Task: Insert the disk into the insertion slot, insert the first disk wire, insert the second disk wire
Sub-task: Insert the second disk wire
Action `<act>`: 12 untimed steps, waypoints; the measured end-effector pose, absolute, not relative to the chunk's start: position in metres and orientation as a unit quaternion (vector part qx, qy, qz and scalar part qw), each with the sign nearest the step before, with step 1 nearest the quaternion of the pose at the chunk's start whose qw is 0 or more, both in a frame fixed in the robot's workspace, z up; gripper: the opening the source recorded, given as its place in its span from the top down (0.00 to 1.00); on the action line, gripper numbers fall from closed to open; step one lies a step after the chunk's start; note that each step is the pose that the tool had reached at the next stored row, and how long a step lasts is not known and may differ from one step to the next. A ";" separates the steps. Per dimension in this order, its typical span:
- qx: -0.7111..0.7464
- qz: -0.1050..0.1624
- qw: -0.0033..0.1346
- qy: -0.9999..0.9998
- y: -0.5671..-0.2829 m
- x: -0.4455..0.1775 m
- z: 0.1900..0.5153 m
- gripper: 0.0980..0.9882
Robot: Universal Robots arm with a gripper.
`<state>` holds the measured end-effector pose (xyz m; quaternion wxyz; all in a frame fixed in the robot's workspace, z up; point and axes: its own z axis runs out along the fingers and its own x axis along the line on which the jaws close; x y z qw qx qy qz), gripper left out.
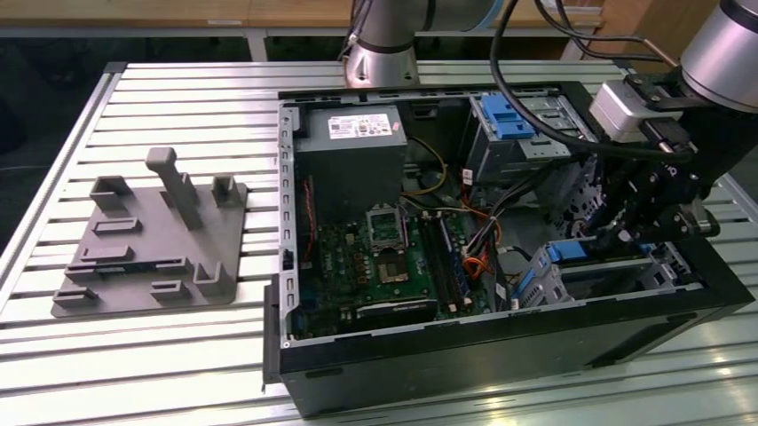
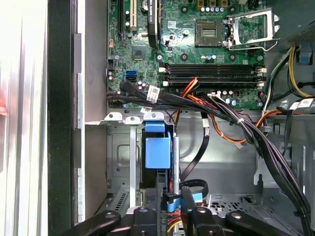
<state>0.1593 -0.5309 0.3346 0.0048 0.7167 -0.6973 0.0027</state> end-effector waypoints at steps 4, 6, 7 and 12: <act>0.717 0.003 0.005 -0.697 -0.527 0.159 0.336 0.74; 0.717 0.003 0.005 -0.697 -0.524 0.159 0.337 0.74; 0.717 0.004 0.006 -0.697 -0.522 0.159 0.338 0.74; 0.716 0.024 0.027 -0.697 -0.516 0.159 0.341 0.74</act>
